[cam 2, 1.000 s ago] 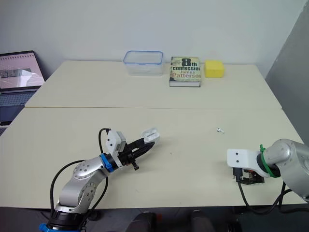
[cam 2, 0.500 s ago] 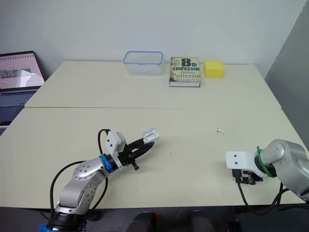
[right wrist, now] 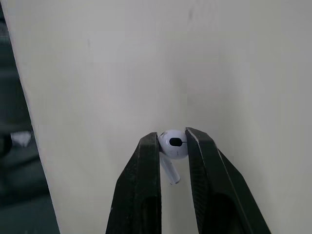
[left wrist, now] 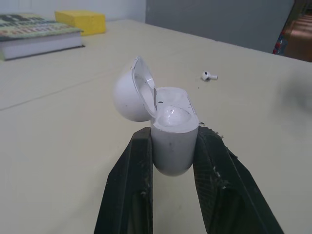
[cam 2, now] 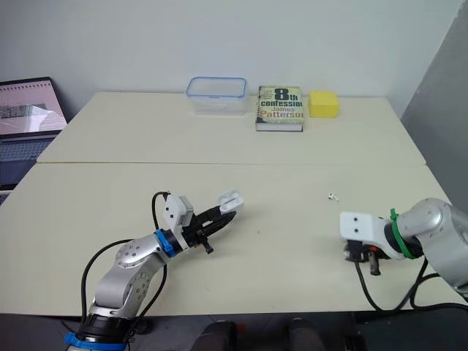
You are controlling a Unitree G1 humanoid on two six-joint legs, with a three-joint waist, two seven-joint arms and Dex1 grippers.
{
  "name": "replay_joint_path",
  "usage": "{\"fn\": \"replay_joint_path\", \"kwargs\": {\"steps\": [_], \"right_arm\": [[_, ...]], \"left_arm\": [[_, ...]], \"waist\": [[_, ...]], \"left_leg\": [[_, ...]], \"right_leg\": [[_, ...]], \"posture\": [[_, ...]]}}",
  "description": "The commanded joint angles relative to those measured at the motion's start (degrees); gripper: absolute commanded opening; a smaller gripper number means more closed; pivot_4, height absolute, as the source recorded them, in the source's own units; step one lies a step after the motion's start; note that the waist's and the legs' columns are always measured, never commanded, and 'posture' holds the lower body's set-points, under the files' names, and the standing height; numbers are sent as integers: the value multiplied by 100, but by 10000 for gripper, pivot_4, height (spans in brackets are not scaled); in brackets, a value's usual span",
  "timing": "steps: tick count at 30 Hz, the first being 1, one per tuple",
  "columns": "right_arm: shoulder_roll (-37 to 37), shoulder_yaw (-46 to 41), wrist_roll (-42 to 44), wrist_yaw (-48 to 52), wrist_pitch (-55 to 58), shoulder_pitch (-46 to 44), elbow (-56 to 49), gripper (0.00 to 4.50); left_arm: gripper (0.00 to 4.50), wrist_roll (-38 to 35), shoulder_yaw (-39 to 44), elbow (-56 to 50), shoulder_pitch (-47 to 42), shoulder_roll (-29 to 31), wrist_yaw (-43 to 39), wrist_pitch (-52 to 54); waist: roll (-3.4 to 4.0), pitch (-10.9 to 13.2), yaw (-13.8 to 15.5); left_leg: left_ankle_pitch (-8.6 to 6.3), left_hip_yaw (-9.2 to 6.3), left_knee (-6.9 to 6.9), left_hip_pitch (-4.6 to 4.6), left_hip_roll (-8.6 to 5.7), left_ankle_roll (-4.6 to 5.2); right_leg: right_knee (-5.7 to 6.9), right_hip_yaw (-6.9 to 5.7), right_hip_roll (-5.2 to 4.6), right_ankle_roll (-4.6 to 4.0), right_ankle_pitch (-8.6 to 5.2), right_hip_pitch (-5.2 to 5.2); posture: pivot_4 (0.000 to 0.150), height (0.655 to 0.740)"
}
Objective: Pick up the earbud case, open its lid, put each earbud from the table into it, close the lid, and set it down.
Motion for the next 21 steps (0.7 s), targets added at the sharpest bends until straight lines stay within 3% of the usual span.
{"fn": "replay_joint_path", "kwargs": {"steps": [1,5,12,21], "right_arm": [[726,-640,1085,-359,823,-356,-531,3917],[2701,-1075,1858,-1759,1281,-617,-713,3917],[4928,-1028,1978,-3528,657,-641,-338,3917],[5926,-324,1522,-4522,-458,-235,-43,3917]], "left_arm": [[7503,-63,1,-60,-120,-102,-41,-161],[7503,-1,-93,-102,-197,-336,48,-322],[7503,110,-135,-58,-316,-530,155,-613],[7503,155,-107,17,-436,-549,162,-819]], "waist": [[0,0,3],[-3,-1,0],[-4,-2,-1],[-2,-2,-15]], "left_leg": [[0,-1,0,0,0,0],[0,-7,0,-4,1,0],[0,-11,1,-6,-3,0],[0,-11,-1,-4,-1,0]], "right_leg": [[1,0,1,0,0,0],[1,-4,2,0,1,0],[8,-3,0,-1,2,-2],[11,-4,3,-25,16,-5]], "posture": [[1500,7377],[1500,7377],[1500,7377],[1500,7377]]}}
